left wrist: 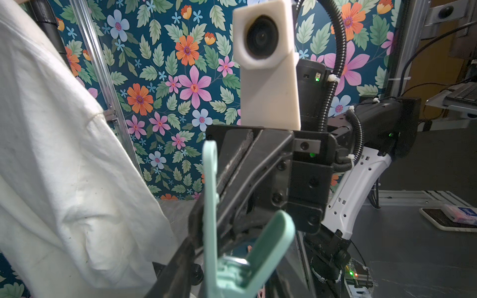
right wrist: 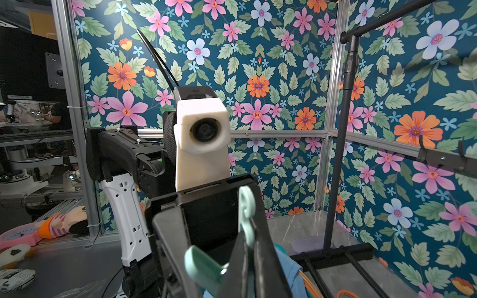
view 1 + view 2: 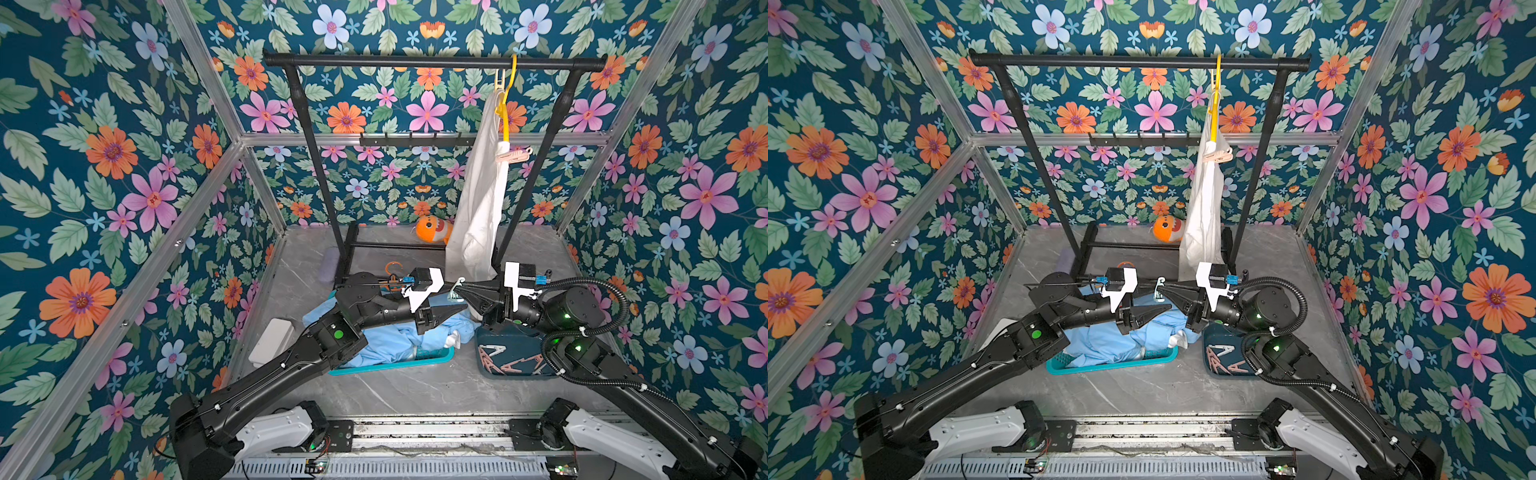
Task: Use clothespins to secure the t-shirt on both sides of the hanger
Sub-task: Pick up the clothespin from the storage box.
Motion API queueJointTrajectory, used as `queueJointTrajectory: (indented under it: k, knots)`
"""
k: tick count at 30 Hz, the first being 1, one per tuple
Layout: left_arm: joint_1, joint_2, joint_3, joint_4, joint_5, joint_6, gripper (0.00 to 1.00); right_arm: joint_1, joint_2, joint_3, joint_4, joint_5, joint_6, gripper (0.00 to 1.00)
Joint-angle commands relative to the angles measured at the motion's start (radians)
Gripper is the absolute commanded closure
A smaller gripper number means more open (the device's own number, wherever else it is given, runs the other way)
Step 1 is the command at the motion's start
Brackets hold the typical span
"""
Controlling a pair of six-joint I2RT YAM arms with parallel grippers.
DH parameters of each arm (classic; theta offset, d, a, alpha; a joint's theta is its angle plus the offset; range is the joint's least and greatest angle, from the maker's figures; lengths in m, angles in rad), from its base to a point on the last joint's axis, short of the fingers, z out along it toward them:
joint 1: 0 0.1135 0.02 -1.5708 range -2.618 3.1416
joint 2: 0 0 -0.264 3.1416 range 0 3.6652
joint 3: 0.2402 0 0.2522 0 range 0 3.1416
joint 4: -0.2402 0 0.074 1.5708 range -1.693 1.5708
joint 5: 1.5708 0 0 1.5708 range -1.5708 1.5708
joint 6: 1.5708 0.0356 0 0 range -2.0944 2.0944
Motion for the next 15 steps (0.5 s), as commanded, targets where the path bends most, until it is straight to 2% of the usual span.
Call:
queueJointTrajectory:
  k: [1,10,15]
  knots:
    - [-0.002,0.000,0.008,0.000,0.006,0.015,0.67,0.000,0.001,0.001,0.013,0.023,-0.010,1.00]
    - [-0.004,-0.005,0.003,-0.012,0.003,0.033,0.83,0.001,0.002,0.005,-0.008,0.052,0.011,0.99]
    - [-0.003,-0.008,0.003,-0.016,0.004,0.040,0.89,0.001,0.011,0.018,-0.050,0.052,0.014,0.97]
